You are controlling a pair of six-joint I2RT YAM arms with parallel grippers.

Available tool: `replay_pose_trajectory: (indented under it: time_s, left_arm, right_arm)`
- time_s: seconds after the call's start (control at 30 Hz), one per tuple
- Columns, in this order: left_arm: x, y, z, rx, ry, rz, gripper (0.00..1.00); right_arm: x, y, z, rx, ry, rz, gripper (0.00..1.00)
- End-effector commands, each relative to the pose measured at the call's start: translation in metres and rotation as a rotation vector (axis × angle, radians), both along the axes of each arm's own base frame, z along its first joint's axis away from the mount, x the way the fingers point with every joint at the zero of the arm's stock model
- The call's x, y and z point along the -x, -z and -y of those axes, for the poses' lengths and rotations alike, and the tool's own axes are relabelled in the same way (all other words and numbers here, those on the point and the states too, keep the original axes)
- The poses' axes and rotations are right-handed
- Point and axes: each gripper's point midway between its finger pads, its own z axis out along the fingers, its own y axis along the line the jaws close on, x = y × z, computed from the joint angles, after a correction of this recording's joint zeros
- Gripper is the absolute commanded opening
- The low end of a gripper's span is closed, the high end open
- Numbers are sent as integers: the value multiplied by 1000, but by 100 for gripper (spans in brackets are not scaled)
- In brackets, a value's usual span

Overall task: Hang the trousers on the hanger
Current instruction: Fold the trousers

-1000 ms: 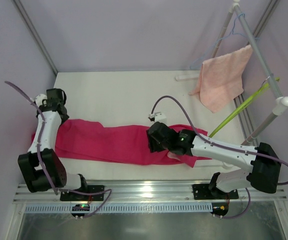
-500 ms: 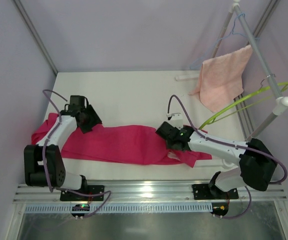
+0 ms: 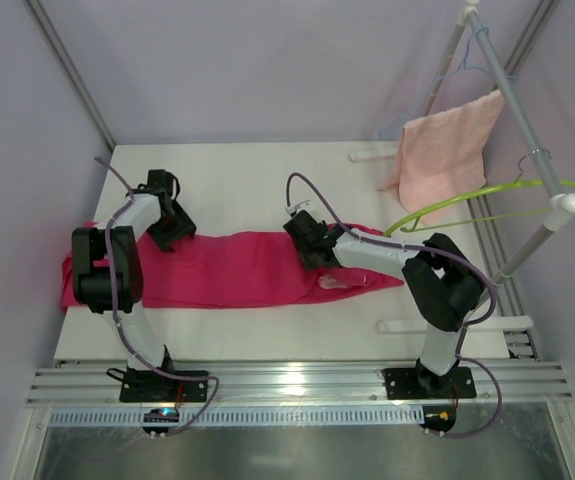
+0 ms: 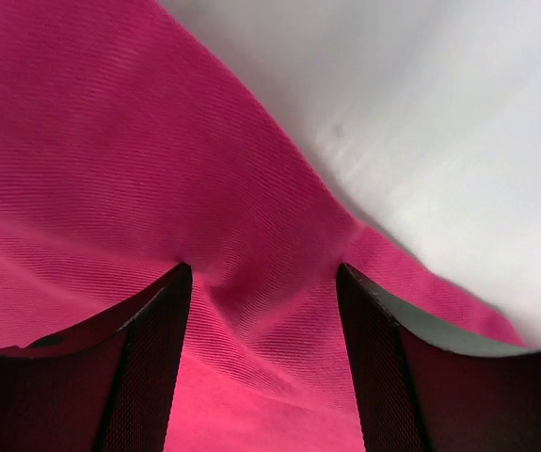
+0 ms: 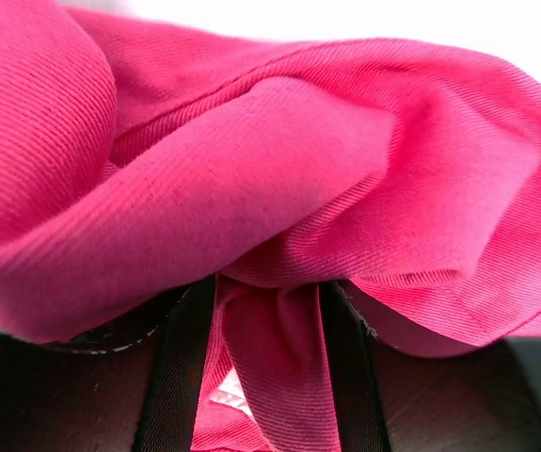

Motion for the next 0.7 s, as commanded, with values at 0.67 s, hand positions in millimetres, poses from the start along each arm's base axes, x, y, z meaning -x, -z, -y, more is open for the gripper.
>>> replay_pose_trajectory:
  time_s: [0.67]
  left_arm:
    - [-19,-83,71,140,191,244,64]
  right_arm:
    - [-3,-141,58,-154,922,160,54]
